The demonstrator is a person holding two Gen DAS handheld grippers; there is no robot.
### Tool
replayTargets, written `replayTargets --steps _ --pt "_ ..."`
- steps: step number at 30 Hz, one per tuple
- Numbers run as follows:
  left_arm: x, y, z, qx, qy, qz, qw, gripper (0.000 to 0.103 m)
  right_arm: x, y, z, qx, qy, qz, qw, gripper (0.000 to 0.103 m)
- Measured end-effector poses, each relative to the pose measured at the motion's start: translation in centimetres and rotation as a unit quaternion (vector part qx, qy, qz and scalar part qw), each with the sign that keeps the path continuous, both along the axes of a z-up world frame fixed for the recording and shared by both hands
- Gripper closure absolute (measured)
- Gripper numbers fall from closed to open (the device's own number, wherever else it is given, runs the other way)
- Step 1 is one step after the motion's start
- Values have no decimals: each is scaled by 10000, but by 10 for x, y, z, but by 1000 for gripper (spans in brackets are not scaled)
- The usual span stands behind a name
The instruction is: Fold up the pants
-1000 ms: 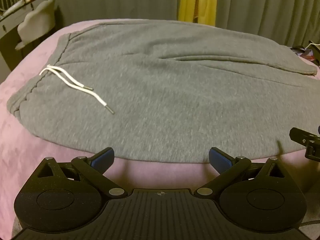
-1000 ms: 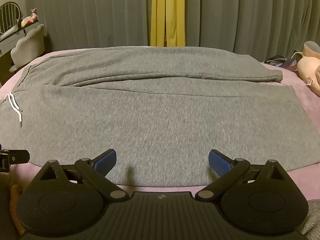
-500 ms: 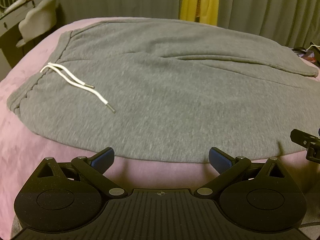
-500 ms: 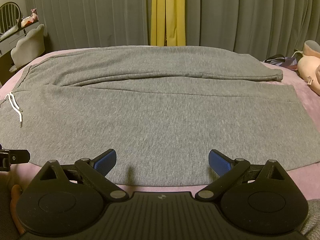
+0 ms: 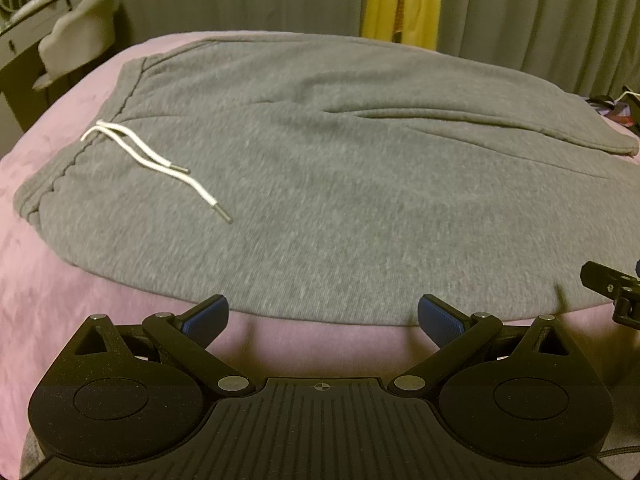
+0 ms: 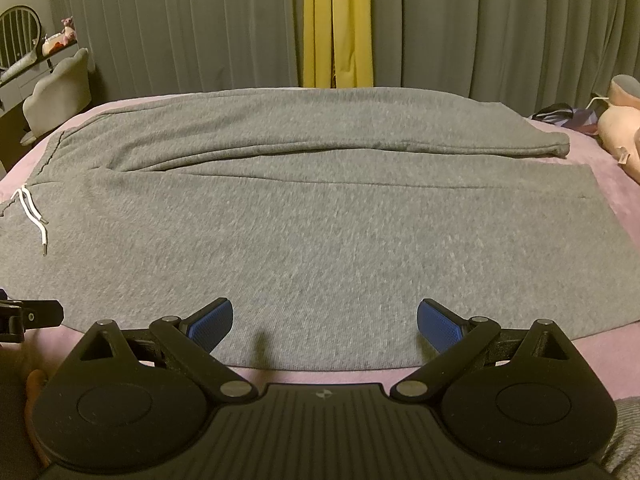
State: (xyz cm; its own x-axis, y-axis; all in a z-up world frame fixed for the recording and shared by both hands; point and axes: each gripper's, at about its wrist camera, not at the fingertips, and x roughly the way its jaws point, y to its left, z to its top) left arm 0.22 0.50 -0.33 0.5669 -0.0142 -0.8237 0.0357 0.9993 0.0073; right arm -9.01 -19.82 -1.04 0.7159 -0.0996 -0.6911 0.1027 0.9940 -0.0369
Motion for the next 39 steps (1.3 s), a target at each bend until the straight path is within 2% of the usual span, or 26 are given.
replayTargets --steps 39 --pt "5 4 -1 -122 66 58 9999 0 3 -4 -1 232 184 -11 9996 4"
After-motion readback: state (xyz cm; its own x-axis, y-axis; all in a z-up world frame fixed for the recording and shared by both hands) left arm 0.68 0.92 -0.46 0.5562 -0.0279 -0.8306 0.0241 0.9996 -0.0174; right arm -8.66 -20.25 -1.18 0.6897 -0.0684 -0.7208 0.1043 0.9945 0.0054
